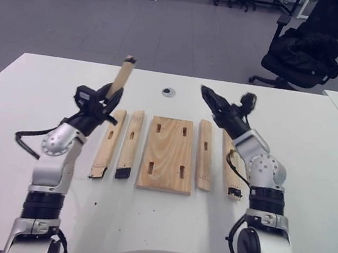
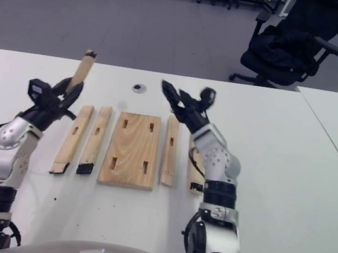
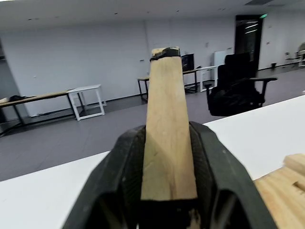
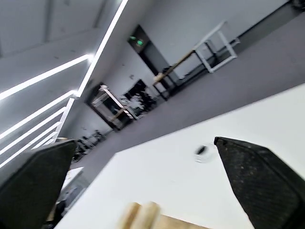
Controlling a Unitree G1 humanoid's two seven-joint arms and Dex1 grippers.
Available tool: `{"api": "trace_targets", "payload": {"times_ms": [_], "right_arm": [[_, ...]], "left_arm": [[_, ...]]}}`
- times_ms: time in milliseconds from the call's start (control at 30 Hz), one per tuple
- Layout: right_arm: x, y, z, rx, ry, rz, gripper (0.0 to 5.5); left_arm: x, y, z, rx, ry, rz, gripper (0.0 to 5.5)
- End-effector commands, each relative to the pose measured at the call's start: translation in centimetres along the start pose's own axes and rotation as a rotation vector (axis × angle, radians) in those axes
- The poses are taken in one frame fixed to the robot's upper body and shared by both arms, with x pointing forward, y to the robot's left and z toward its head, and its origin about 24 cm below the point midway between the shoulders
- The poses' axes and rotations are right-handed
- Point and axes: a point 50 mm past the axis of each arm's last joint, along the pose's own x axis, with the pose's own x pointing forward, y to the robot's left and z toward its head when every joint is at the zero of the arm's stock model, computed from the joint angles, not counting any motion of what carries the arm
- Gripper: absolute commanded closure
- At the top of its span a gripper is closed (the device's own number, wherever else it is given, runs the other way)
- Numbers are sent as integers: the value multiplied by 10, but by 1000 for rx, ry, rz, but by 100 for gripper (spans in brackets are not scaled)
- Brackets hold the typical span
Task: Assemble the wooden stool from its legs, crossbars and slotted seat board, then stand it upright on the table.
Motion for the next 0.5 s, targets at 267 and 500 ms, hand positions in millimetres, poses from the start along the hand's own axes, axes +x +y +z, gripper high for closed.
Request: {"api": "trace_targets", "payload": {"times_ms": [267,500], "right_arm": [[23,47,0,131,57,106,172],[22,50,-1,114,64,90,314]], "left_arm": [[29,-71,26,28,-113,-342,422],[27,-72,18,131,-72,-366,422]]}}
